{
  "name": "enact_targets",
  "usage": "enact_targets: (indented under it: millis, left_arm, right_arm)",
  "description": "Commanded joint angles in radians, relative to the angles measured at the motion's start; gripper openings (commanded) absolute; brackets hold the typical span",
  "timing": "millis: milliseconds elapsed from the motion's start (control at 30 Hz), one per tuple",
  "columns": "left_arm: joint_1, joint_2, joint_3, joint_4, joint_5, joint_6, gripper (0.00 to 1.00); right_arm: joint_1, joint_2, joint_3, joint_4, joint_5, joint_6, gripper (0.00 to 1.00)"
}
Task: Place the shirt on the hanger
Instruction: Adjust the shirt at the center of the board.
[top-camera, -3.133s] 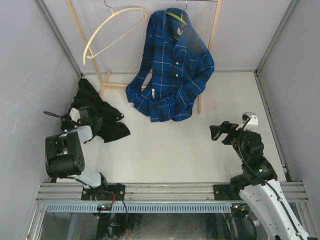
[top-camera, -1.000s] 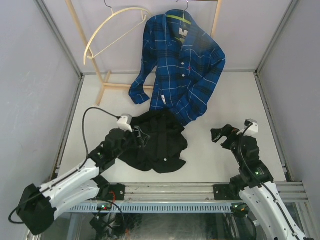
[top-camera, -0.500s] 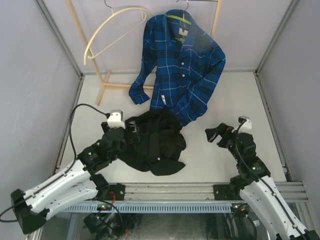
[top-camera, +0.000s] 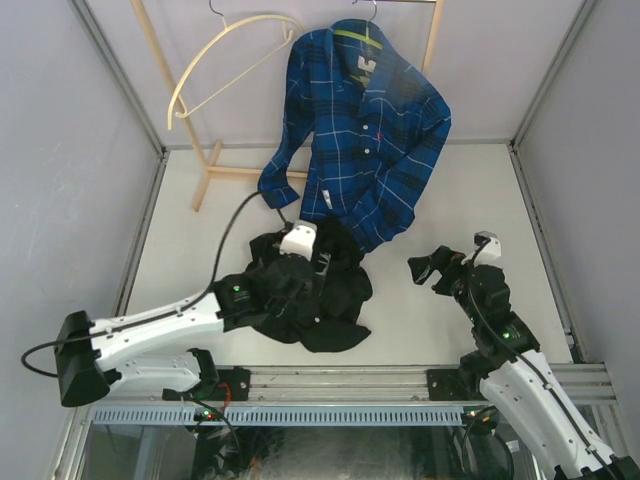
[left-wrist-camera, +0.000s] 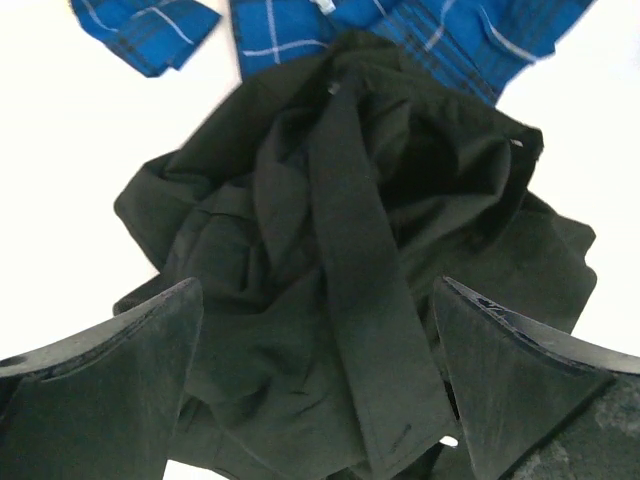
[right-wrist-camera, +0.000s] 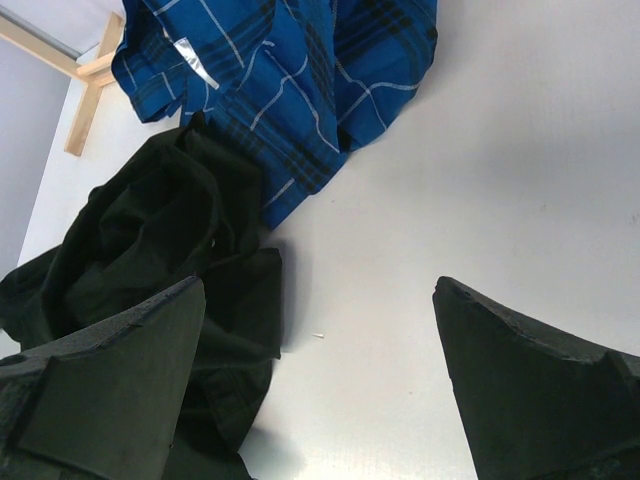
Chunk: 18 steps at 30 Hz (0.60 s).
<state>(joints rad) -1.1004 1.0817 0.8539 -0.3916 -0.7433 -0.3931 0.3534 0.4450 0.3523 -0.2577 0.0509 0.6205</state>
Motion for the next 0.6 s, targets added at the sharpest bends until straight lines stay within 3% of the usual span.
enact_targets:
  millis: [0,233,367,567]
  left_arm:
    - [-0.028,0.073,0.079,0.02,0.048,0.036,1.0]
    - [-0.043,0.189,0.115,-0.022,0.0,0.064,0.97]
    - [-0.045,0.23,0.149,-0.102,-0.083,0.066,0.74]
    - [-0.045,0.25,0.147,-0.175,-0.198,0.083,0.65]
  right_arm:
    - [0.007,0.004,-0.003,0.05,0.006,-0.003,0.96]
    - [0.009,0.001,-0.004,0.048,0.009,0.0,0.96]
    - [0.008,-0.002,-0.008,0.044,0.016,-0.002,0.96]
    - [0.009,-0.003,-0.011,0.045,0.016,0.0,0.96]
